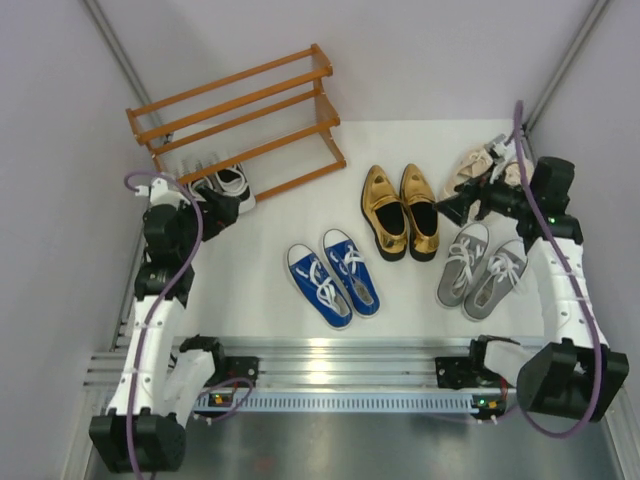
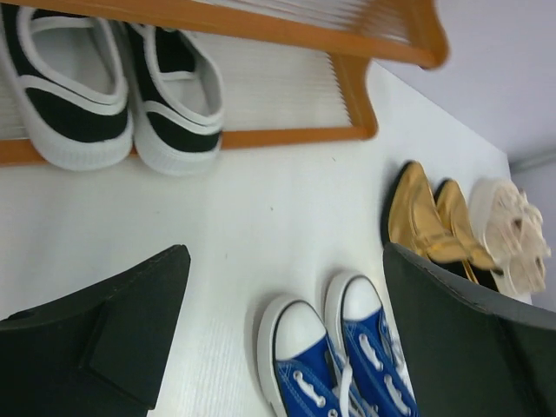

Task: Place and organize the shoes onto the shoe shelf
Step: Place the shoe at the shoe shelf, then pick up the shoe at the center of the board.

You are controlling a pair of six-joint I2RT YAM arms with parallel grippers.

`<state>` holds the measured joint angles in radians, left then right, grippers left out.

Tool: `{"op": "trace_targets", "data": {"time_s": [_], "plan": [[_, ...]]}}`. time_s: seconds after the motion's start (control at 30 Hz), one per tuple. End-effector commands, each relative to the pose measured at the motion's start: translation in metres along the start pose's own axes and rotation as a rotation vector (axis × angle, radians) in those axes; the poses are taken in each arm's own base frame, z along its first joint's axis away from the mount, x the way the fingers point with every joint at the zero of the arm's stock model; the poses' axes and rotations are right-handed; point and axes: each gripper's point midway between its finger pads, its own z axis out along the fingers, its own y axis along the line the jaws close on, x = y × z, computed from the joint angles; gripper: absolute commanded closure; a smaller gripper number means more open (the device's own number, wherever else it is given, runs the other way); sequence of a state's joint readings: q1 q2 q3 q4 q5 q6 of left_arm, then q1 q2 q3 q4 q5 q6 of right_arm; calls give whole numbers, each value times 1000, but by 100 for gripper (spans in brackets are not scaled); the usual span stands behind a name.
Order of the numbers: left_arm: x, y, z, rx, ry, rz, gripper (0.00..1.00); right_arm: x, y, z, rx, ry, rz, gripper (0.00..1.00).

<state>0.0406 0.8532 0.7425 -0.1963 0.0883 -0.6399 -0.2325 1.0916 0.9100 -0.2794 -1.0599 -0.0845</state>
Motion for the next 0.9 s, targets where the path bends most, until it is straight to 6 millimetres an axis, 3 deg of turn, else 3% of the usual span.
{"op": "trace_targets", "data": {"time_s": [0.0, 0.07, 0.13, 0.17, 0.2, 0.3, 0.37, 0.47, 0.57, 0.87], "plan": [[25, -26, -32, 228, 79, 166, 2, 9, -3, 8, 105, 210, -239, 13], [43, -30, -43, 292, 135, 192, 2, 6, -23, 9, 255, 260, -211, 14], [50, -31, -54, 322, 144, 208, 2, 9, -21, 20, 287, 297, -209, 15], [55, -32, -58, 340, 162, 219, 2, 10, -37, 18, 399, 309, -185, 15], [54, -34, -64, 355, 145, 230, 2, 14, -36, 24, 421, 324, -183, 15], [57, -34, -70, 373, 138, 239, 2, 35, -58, 26, 607, 367, -96, 15], [56, -34, -70, 370, 129, 245, 2, 57, -68, 26, 668, 412, -12, 16], [56, -31, -69, 356, 124, 244, 2, 88, -73, 32, 668, 472, 58, 21], [56, -32, -71, 362, 121, 242, 2, 106, -72, 42, 641, 500, 137, 27], [55, -31, -71, 356, 110, 240, 2, 129, -76, 63, 607, 579, 250, 40]]}}
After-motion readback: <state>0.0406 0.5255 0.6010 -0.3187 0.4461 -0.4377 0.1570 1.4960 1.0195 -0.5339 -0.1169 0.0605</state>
